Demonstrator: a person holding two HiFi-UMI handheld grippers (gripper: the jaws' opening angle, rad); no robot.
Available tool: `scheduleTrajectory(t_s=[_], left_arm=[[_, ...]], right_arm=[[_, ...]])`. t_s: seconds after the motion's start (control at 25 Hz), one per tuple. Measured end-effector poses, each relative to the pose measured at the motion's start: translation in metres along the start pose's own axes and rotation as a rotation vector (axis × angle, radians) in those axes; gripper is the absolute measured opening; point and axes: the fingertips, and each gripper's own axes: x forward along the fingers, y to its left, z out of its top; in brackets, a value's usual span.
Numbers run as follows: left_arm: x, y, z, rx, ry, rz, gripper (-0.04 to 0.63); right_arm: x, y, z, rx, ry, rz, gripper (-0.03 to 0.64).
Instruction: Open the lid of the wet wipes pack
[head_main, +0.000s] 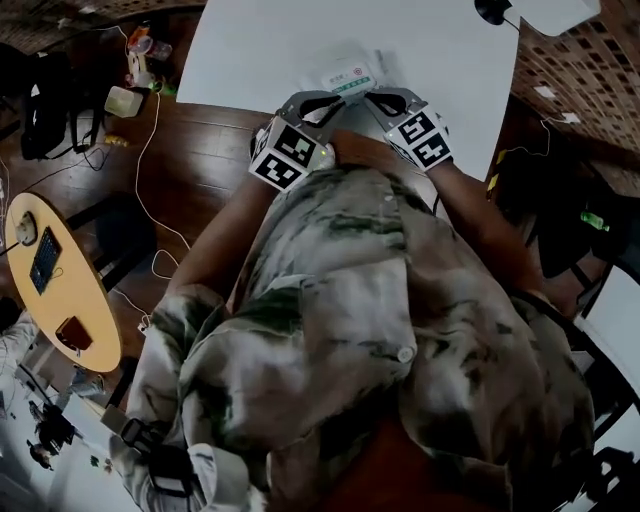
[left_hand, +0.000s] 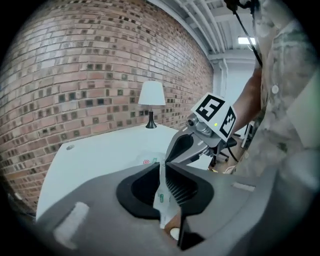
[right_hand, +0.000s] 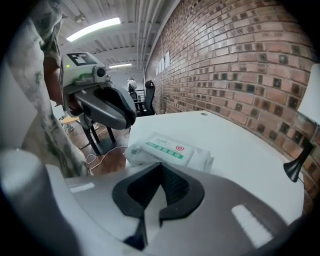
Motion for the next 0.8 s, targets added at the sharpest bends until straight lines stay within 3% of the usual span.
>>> scheduleTrajectory(t_s=[0.36,0.68,0.8], left_arm=[[0.053,-0.007,-0.014,0.298,0.183,-0.007,0.077],[0.070,-0.005,-0.021,0.370,0.268,0.018,0.077],[0.069,-0.004,-0.020,0.351,0.266,0.009,0.072]], right_arm=[[0.000,0.005,-0.001,0.048,0.023,-0.020,-0.002],[-0.001,0.004,-0.004,0.071,0.014,-0.047,-0.002],[-0.002,0.005,-0.003,0.061,0.011,-0.046,-0.002]])
